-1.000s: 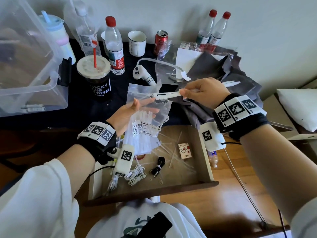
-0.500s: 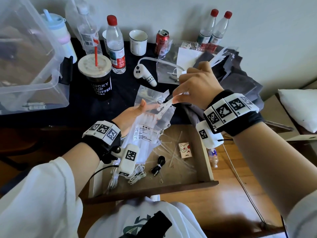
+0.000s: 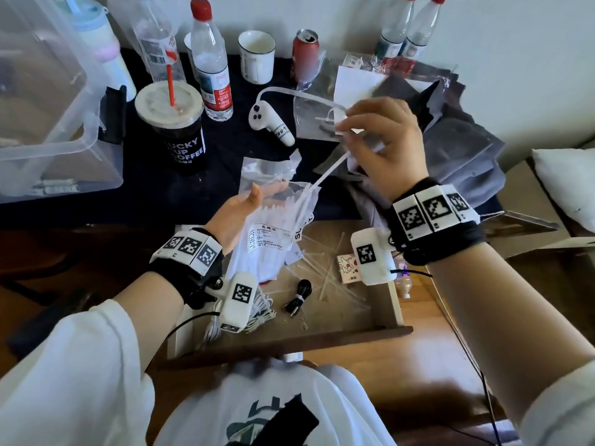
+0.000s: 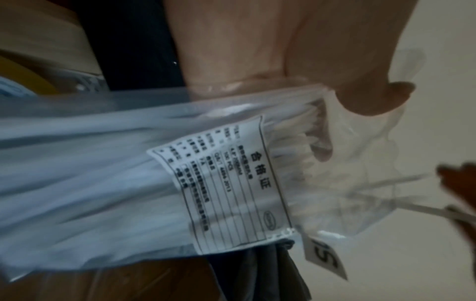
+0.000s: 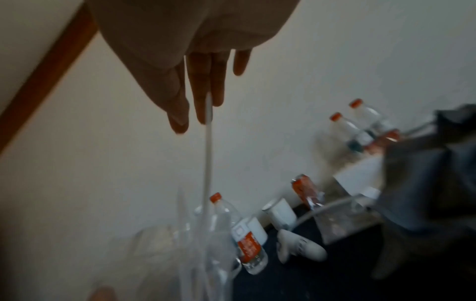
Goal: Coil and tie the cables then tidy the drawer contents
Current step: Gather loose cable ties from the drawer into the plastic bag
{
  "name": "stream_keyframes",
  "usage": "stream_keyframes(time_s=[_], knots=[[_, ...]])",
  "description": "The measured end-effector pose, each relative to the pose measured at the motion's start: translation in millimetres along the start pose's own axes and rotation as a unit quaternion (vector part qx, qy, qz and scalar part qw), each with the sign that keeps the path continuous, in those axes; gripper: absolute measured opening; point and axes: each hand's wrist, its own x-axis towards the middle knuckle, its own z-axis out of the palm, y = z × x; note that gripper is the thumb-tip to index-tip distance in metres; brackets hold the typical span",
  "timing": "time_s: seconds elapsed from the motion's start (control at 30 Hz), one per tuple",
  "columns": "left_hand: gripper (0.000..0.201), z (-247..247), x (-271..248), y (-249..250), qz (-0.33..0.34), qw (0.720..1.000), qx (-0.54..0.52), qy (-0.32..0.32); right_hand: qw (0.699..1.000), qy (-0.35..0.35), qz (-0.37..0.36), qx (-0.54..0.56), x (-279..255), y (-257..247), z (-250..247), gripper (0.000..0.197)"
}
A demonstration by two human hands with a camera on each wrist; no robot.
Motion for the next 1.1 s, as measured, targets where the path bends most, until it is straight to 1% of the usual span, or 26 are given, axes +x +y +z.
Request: stream_keyframes(time_s=[0.07,0.1,0.13,0.17,0.2,0.27,0.3,0.33,0.4,0.43,0.47,0.5,0.53,0.57,0.6,0.63,0.67,0.7,0.73,0.77,0.83,0.87,0.93,1.0,1.03,1.1], knots=[[0.089,-1.8,-4.7,-9.9,-0.009,0.999,-0.006,0.030,0.991,0.003,0.123,0.058,-23.0,21.6,8.9,0.015],[0.088,-2.7,-6.9,-15.4,-0.010,0.999,-0.014,0.041,0.978,-0.006,0.190,0.087,-37.1,33.0,15.9,0.017],[0.086,-4.4,-9.0,-22.1,-0.013,0.998,-0.023,0.050,0.961,-0.025,0.255,0.106,-53.0,44.2,24.1,0.019],[0.083,-4.6,-11.5,-27.1,-0.016,0.998,-0.035,0.057,0.941,-0.060,0.316,0.104,-70.7,54.8,33.1,0.020],[0.081,-5.6,-12.9,-33.1,-0.021,0.997,-0.040,0.068,0.918,-0.109,0.371,0.087,-89.4,66.4,43.2,0.020],[0.072,-6.4,-14.8,-42.6,-0.028,0.994,-0.039,0.096,0.864,-0.208,0.455,0.059,-127.1,82.9,62.7,0.015],[0.068,-6.5,-15.1,-48.4,-0.035,0.993,-0.038,0.105,0.843,-0.231,0.482,0.066,-142.5,86.4,71.8,0.014],[0.067,-5.8,-15.0,-53.5,-0.043,0.993,-0.041,0.107,0.832,-0.234,0.496,0.080,-152.9,86.6,79.5,0.015],[0.057,-5.4,-13.6,-64.1,-0.051,0.990,-0.059,0.118,0.841,-0.210,0.482,0.126,-151.3,75.0,88.2,0.014],[0.050,-5.6,-13.6,-66.3,-0.055,0.988,-0.068,0.126,0.849,-0.192,0.465,0.159,-142.2,65.6,90.3,0.012],[0.046,-6.2,-13.0,-69.2,-0.064,0.988,-0.073,0.123,0.857,-0.165,0.443,0.204,-129.1,53.7,90.0,0.012],[0.049,-4.8,-13.2,-69.1,-0.069,0.988,-0.080,0.111,0.864,-0.130,0.411,0.259,-114.3,41.0,88.7,0.018],[0.058,-5.0,-12.7,-70.5,-0.074,0.987,-0.089,0.108,0.870,-0.090,0.372,0.312,-99.6,30.1,86.1,0.028],[0.072,-5.1,-11.9,-71.5,-0.082,0.985,-0.104,0.114,0.879,-0.054,0.323,0.348,-85.7,20.3,82.8,0.039],[0.089,-6.2,-11.3,-71.5,-0.097,0.981,-0.117,0.124,0.892,-0.032,0.274,0.358,-75.0,14.4,80.7,0.048],[0.103,-7.5,-10.5,-71.8,-0.105,0.978,-0.121,0.131,0.909,-0.030,0.224,0.350,-66.8,10.0,79.3,0.052],[0.108,-7.3,-8.7,-69.7,-0.104,0.979,-0.117,0.129,0.927,-0.050,0.178,0.327,-63.1,9.5,80.6,0.051],[0.106,-5.3,-7.1,-65.2,-0.096,0.982,-0.111,0.122,0.943,-0.086,0.137,0.289,-62.0,10.1,82.9,0.047],[0.098,-2.5,-5.3,-59.9,-0.082,0.985,-0.107,0.109,0.957,-0.127,0.104,0.238,-62.6,12.3,85.3,0.044],[0.092,0.2,-4.1,-53.7,-0.073,0.987,-0.109,0.097,0.965,-0.167,0.080,0.187,-64.9,15.5,88.4,0.047],[0.093,-0.4,-1.0,-51.2,-0.078,0.984,-0.136,0.089,0.966,-0.214,0.056,0.138,-72.1,22.2,92.4,0.054],[0.095,-1.4,0.5,-51.4,-0.083,0.982,-0.145,0.082,0.964,-0.213,0.058,0.147,-73.6,22.5,91.7,0.054],[0.101,-2.8,3.3,-53.0,-0.088,0.982,-0.148,0.078,0.960,-0.176,0.080,0.202,-71.2,19.8,86.4,0.066],[0.112,-2.8,4.5,-52.4,-0.091,0.983,-0.139,0.082,0.957,-0.132,0.107,0.237,-64.0,18.7,82.7,0.075],[0.112,-1.2,4.7,-50.7,-0.087,0.984,-0.135,0.081,0.956,-0.126,0.115,0.240,-60.7,17.8,82.0,0.075],[0.106,2.4,5.7,-46.4,-0.073,0.986,-0.127,0.074,0.956,-0.149,0.108,0.230,-59.2,19.4,84.0,0.067]])
